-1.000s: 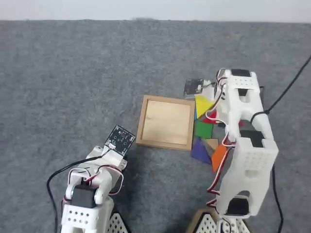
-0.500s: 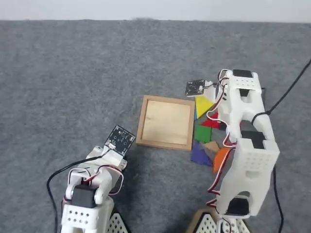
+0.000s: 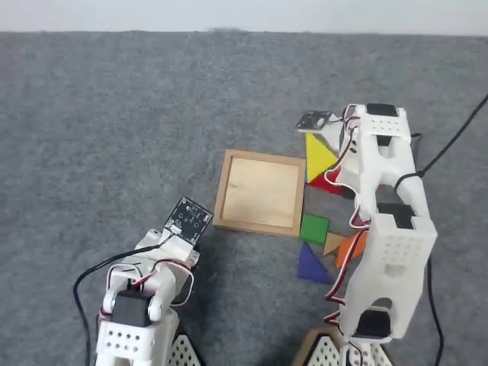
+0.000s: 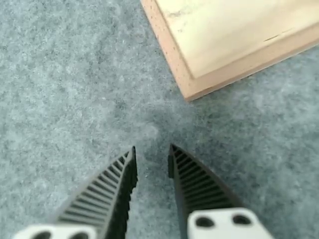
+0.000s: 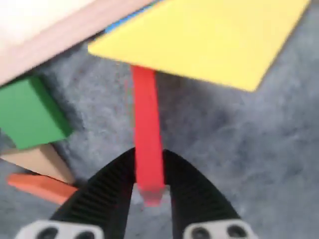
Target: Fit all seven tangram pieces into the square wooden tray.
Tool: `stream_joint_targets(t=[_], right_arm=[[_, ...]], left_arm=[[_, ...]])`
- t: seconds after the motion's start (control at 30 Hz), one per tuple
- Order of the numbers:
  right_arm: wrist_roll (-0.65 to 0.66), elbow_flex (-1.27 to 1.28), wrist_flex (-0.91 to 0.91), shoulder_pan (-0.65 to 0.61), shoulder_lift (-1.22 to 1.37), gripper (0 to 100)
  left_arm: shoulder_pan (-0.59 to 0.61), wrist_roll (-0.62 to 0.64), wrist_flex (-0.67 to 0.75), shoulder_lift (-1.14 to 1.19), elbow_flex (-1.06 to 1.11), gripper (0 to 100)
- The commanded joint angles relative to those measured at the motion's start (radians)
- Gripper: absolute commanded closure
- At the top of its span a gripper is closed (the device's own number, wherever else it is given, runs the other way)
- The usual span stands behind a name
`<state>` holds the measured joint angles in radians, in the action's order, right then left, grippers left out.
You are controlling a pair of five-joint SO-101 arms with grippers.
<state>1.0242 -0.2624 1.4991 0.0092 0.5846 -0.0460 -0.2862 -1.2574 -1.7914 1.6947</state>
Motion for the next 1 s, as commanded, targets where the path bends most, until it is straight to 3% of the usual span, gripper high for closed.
stream_joint_targets(t=[0.0,0.23,0.4,0.67,0.83,0.97], right_arm=[[-0.153,-0.138,0.084,-0.007,-0.027,99.4],[-0.485,-0.384,0.300,-0.097,-0.028,99.1],[-0.786,-0.399,0.297,-0.231,-0.076,99.2],[-1.392,-0.405,0.262,-0.549,0.007,98.9],[-1.688,-0.405,0.162,-0.599,0.070,98.9],[-1.834,-0.405,0.117,-0.650,0.087,98.9]], left_arm=[[0.006,-0.009,0.002,-0.011,-0.012,90],[0.006,-0.009,0.002,-0.011,-0.012,90],[0.006,-0.009,0.002,-0.011,-0.012,90],[0.006,-0.009,0.002,-0.011,-0.012,90],[0.006,-0.009,0.002,-0.011,-0.012,90],[0.006,-0.009,0.002,-0.011,-0.012,90]])
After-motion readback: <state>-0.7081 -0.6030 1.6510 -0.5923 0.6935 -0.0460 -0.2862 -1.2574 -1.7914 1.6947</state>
